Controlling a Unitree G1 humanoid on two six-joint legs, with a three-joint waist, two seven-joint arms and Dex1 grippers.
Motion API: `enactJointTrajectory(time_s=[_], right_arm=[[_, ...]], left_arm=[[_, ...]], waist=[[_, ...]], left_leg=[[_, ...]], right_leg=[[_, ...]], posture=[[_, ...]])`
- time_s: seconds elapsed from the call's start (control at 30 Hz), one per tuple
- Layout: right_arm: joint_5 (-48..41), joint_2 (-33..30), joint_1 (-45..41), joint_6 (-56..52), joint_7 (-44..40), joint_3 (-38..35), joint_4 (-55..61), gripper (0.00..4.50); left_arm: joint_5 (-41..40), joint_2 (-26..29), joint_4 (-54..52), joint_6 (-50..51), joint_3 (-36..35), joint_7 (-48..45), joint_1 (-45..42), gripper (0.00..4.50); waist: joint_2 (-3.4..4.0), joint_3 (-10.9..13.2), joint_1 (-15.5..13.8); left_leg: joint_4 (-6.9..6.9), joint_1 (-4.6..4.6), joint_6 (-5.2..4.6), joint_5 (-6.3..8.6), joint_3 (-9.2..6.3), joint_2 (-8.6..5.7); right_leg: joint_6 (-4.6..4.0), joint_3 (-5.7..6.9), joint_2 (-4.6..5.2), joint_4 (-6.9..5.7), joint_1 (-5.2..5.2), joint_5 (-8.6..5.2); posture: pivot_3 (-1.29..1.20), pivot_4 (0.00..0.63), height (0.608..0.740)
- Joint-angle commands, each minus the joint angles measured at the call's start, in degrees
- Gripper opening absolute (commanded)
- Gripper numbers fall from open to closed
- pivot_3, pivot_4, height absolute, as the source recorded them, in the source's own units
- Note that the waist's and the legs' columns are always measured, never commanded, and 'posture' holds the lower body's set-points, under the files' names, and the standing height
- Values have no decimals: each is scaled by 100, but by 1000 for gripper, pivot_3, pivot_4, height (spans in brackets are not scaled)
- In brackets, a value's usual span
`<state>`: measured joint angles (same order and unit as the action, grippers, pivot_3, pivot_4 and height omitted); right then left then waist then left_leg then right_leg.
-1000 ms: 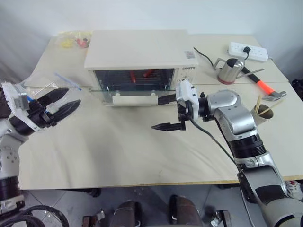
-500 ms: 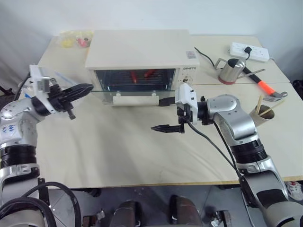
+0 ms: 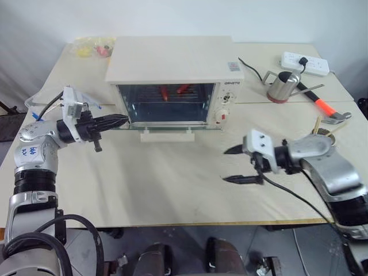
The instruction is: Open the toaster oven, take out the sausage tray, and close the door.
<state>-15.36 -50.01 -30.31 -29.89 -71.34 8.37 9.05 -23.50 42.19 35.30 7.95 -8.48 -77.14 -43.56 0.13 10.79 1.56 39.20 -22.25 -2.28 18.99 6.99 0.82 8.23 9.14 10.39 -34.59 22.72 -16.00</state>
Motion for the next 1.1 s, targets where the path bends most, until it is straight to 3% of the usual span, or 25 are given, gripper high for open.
enactJointTrajectory(time_s=[0.03,0.2,0.3,0.43,0.57,0.77,0.9,1.1], right_arm=[[-208,-203,-310,-58,18,-438,146,4500],[-99,-408,-710,149,-55,-466,-28,4500],[149,-120,-1222,251,282,-248,-117,4500],[618,673,-1734,458,925,230,-186,4500],[1484,1666,-2037,900,1830,918,-469,4500],[2618,2633,-2506,1343,3029,1530,-1492,4500],[3272,3130,-2899,1669,3787,1757,-2494,4500],[4370,3468,-3469,2272,4719,2317,-3952,4500]], left_arm=[[358,112,3,-262,301,-275,6,31],[866,162,169,-762,696,-462,59,31],[1265,195,269,-1189,928,-379,149,31],[1519,103,305,-1738,1017,-131,296,31],[1627,-126,245,-2514,774,761,431,31],[819,-595,-941,-1986,-112,2030,1205,31],[89,-1016,-2269,-971,-594,2760,1939,919],[-617,-1789,-3520,-897,-1184,3638,2686,2849]], waist=[[-2,1,24],[-2,1,8],[-4,2,8],[-10,-2,28],[-10,-2,24],[-11,-2,30],[-12,-2,62],[-14,-4,130]], left_leg=[[1,1,0,-1,5,1],[1,2,1,-7,4,2],[1,-2,0,-6,3,0],[1,-1,2,-8,3,4],[2,4,3,-8,-1,3],[4,-8,-2,-10,-18,4],[2,-9,-2,-10,-35,13],[3,-8,-1,-14,-34,15]], right_leg=[[0,-3,0,0,0,0],[-2,-4,1,-1,1,-1],[-1,-2,4,-1,4,0],[-3,-2,3,-11,9,-1],[-3,-3,7,-25,8,-1],[-1,4,17,-35,15,0],[-1,5,17,-45,15,0],[-1,-1,19,-43,11,0]], posture=[[0,150,740],[0,150,740],[0,150,740],[0,150,740],[0,150,740],[0,150,740],[0,150,740],[0,150,740]])
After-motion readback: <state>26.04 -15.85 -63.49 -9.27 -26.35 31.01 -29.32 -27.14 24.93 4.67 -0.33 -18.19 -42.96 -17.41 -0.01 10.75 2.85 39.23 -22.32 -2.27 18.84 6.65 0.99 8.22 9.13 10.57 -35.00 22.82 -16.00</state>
